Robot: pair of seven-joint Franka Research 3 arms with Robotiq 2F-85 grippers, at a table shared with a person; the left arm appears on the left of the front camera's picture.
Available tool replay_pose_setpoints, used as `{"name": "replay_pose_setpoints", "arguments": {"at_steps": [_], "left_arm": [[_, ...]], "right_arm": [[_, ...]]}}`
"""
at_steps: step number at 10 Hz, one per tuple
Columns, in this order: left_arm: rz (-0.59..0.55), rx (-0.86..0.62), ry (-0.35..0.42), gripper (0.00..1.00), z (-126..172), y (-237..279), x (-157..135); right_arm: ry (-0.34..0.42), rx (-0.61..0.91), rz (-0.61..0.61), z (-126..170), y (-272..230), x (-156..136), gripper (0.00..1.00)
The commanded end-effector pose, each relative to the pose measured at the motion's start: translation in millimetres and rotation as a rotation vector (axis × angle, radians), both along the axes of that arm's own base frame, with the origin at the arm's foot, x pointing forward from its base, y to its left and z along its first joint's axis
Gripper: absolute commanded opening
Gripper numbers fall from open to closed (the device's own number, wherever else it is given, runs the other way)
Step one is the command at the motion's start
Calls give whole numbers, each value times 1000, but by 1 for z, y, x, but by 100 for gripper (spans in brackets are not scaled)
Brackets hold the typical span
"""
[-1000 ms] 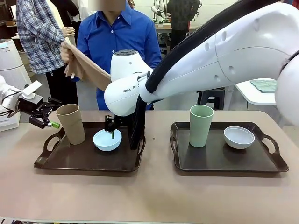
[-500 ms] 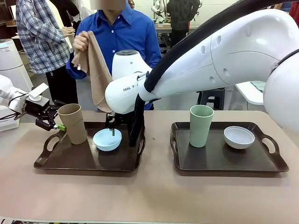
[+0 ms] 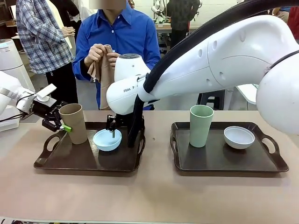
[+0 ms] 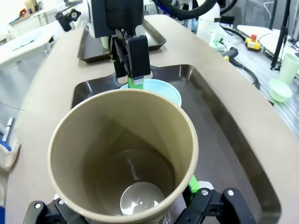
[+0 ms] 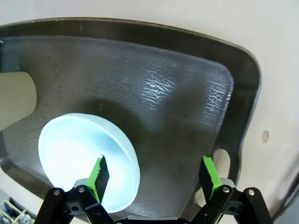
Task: Set up a tray with a mat and arrange the tableware.
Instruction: Pick up the Picnic Bowl and Reusable plastic cup from the Handle tray in front of the human's position and hold them in the air.
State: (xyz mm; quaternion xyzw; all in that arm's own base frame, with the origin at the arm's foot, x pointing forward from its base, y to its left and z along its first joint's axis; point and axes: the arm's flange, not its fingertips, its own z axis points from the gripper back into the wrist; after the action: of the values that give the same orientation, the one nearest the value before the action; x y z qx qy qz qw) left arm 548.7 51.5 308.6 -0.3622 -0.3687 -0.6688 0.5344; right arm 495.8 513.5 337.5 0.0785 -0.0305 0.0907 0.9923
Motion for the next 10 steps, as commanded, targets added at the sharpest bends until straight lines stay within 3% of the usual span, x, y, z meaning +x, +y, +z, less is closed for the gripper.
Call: {"name": "replay_pose_setpoints", "arguments": {"at_steps": [1, 2, 3, 4, 5, 6, 7, 8, 9, 10], "left_arm": [[-9, 21, 20, 100, 3, -3, -8], [-1, 11, 25, 46, 3, -3, -7], [0, 9, 33, 46, 3, -2, -6], [-2, 6, 39, 0, 4, -2, -6], [-2, 7, 39, 40, 5, -4, -6], [-3, 13, 39, 0, 5, -3, -6], [2, 21, 43, 0, 5, -3, -5], [9, 30, 48, 0, 6, 0, -4], [17, 34, 50, 33, 7, 3, -3], [22, 38, 56, 33, 7, 3, -2]], "right_arm": [[13, 34, 45, -4, 1, 6, 93], [16, 36, 75, -4, 1, 4, 42], [13, 36, 82, -4, 1, 4, 34], [10, 37, 86, -5, 2, 5, 0], [5, 35, 89, -3, 2, 4, 0], [0, 26, 89, -3, 2, 4, 0], [-2, 20, 90, -3, 2, 3, 14], [-4, 9, 90, -2, 0, 2, 3], [-9, 0, 88, -1, -2, 1, 0], [-12, -5, 86, -1, -4, 1, 0]]}}
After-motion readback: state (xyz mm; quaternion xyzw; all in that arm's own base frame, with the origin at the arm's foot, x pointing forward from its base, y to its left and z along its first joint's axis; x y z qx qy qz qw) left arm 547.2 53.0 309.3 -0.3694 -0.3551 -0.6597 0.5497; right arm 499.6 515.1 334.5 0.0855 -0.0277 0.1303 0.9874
